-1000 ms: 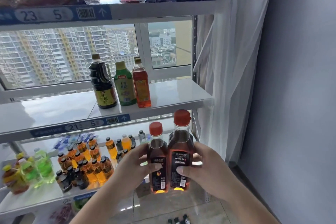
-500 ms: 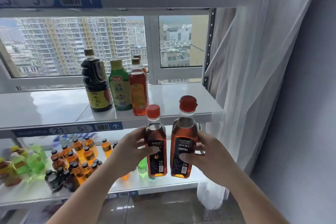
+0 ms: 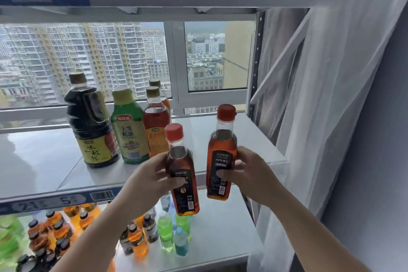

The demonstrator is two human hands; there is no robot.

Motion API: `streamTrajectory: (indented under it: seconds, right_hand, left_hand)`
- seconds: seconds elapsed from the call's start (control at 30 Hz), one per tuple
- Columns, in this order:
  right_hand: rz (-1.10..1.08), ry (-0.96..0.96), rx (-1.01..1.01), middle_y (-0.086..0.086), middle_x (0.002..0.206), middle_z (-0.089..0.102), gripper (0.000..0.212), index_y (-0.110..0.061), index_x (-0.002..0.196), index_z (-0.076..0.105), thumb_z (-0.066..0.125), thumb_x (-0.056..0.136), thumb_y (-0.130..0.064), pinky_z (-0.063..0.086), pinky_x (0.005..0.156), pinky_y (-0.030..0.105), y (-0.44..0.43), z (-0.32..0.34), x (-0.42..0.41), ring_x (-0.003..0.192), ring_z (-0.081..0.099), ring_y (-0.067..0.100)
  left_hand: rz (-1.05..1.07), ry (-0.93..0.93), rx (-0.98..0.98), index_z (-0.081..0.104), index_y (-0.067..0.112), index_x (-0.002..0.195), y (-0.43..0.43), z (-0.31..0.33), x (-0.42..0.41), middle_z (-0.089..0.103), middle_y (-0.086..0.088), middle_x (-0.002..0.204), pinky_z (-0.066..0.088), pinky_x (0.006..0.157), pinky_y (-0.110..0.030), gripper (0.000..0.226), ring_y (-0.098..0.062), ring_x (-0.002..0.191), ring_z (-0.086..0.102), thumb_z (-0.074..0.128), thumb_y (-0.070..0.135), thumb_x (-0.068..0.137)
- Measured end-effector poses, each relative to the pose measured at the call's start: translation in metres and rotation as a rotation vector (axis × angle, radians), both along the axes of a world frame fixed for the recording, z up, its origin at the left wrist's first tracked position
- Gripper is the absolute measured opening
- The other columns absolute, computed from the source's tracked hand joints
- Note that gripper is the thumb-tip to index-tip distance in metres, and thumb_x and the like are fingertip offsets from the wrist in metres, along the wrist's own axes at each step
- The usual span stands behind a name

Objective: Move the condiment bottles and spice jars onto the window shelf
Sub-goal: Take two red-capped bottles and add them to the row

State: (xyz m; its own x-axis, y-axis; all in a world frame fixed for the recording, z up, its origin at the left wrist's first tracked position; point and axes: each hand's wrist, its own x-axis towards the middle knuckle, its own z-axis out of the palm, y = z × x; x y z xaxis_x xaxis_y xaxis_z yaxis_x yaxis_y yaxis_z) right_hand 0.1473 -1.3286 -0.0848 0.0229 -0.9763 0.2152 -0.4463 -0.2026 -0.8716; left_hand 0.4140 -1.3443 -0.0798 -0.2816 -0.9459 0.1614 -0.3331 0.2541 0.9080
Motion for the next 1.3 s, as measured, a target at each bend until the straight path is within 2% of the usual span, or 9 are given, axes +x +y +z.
streamTrajectory:
  seconds: [0.1, 0.33, 0.53, 0.67, 0.8, 0.87, 1.07, 1.2, 1.3]
  right_hand:
    - [-0.021, -0.027, -0.022, -0.012, 0.099, 0.075, 0.034, -0.023, 0.11, 0.069, 0.084, 0.081, -0.013, 0.061, 0.083, 0.035, -0.04, 0.0, 0.007, 0.093, 0.074, 0.013]
    - [-0.013, -0.072, 0.03, -0.005, 0.109, 0.073, 0.034, -0.019, 0.117, 0.066, 0.076, 0.087, -0.007, 0.058, 0.092, 0.04, -0.124, -0.003, 0.029, 0.096, 0.073, 0.019]
    - [0.047, -0.061, 0.087, -0.001, 0.121, 0.07, 0.038, -0.018, 0.127, 0.062, 0.072, 0.091, -0.01, 0.054, 0.101, 0.054, -0.179, -0.004, 0.042, 0.112, 0.068, 0.031]
    - [0.095, -0.063, 0.106, -0.003, 0.123, 0.069, 0.039, -0.02, 0.128, 0.061, 0.071, 0.092, -0.011, 0.055, 0.097, 0.045, -0.206, -0.002, 0.05, 0.112, 0.067, 0.027]
    - [0.146, -0.073, 0.118, -0.004, 0.125, 0.067, 0.038, -0.02, 0.131, 0.058, 0.068, 0.095, -0.01, 0.052, 0.078, 0.026, -0.221, -0.002, 0.058, 0.112, 0.066, 0.024]
    - [0.16, -0.071, 0.12, -0.004, 0.125, 0.067, 0.037, -0.02, 0.131, 0.058, 0.067, 0.096, -0.011, 0.05, 0.075, 0.024, -0.226, -0.002, 0.062, 0.111, 0.065, 0.024]
    - [0.175, -0.03, 0.174, 0.002, 0.139, 0.062, 0.048, -0.019, 0.141, 0.05, 0.068, 0.097, -0.014, 0.052, 0.097, 0.043, -0.234, -0.002, 0.065, 0.126, 0.059, 0.026]
    - [0.144, -0.011, 0.199, 0.009, 0.164, 0.035, 0.086, -0.02, 0.157, 0.026, 0.079, 0.089, -0.023, 0.036, 0.118, 0.053, -0.224, -0.013, 0.056, 0.15, 0.035, 0.032]
    - [0.028, 0.035, 0.048, 0.003, 0.157, 0.043, 0.074, -0.022, 0.149, 0.038, 0.078, 0.088, -0.034, 0.038, 0.119, 0.048, -0.193, -0.029, 0.041, 0.142, 0.044, 0.02]
  left_hand:
    - [0.009, 0.03, -0.016, 0.07, 0.02, 0.117, -0.018, 0.0, 0.016, 0.078, 0.001, 0.109, 0.056, 0.093, -0.036, 0.043, -0.016, 0.102, 0.074, 0.083, 0.001, 0.08]
    - [0.005, -0.025, -0.019, 0.069, 0.018, 0.123, -0.042, 0.0, 0.037, 0.077, 0.0, 0.114, 0.054, 0.091, -0.027, 0.048, -0.016, 0.106, 0.073, 0.081, -0.002, 0.081]
    - [0.071, -0.063, 0.013, 0.067, 0.021, 0.121, -0.05, -0.001, 0.035, 0.078, 0.002, 0.111, 0.056, 0.096, -0.04, 0.05, -0.019, 0.106, 0.074, 0.081, -0.004, 0.08]
    - [0.1, -0.078, 0.039, 0.065, 0.026, 0.123, -0.048, 0.001, 0.032, 0.078, 0.006, 0.112, 0.055, 0.096, -0.037, 0.056, -0.015, 0.106, 0.073, 0.08, -0.005, 0.079]
    - [0.112, -0.098, 0.057, 0.064, 0.029, 0.126, -0.042, 0.001, 0.029, 0.077, 0.011, 0.112, 0.053, 0.089, -0.02, 0.06, -0.008, 0.107, 0.072, 0.078, -0.007, 0.08]
    - [0.126, -0.081, 0.07, 0.065, 0.028, 0.125, -0.038, 0.001, 0.028, 0.078, 0.009, 0.112, 0.054, 0.091, -0.022, 0.059, -0.009, 0.107, 0.072, 0.077, -0.009, 0.08]
    - [0.164, -0.08, 0.083, 0.066, 0.028, 0.124, -0.033, 0.001, 0.029, 0.078, 0.008, 0.114, 0.053, 0.103, -0.04, 0.057, -0.011, 0.11, 0.072, 0.078, -0.007, 0.081]
    - [0.167, -0.075, 0.089, 0.065, 0.029, 0.126, -0.035, 0.002, 0.026, 0.077, 0.009, 0.115, 0.052, 0.104, -0.042, 0.059, -0.012, 0.111, 0.072, 0.079, -0.006, 0.08]
    - [0.15, -0.07, 0.078, 0.064, 0.029, 0.127, -0.037, 0.004, 0.022, 0.077, 0.009, 0.115, 0.053, 0.103, -0.041, 0.058, -0.013, 0.111, 0.072, 0.08, -0.003, 0.081]
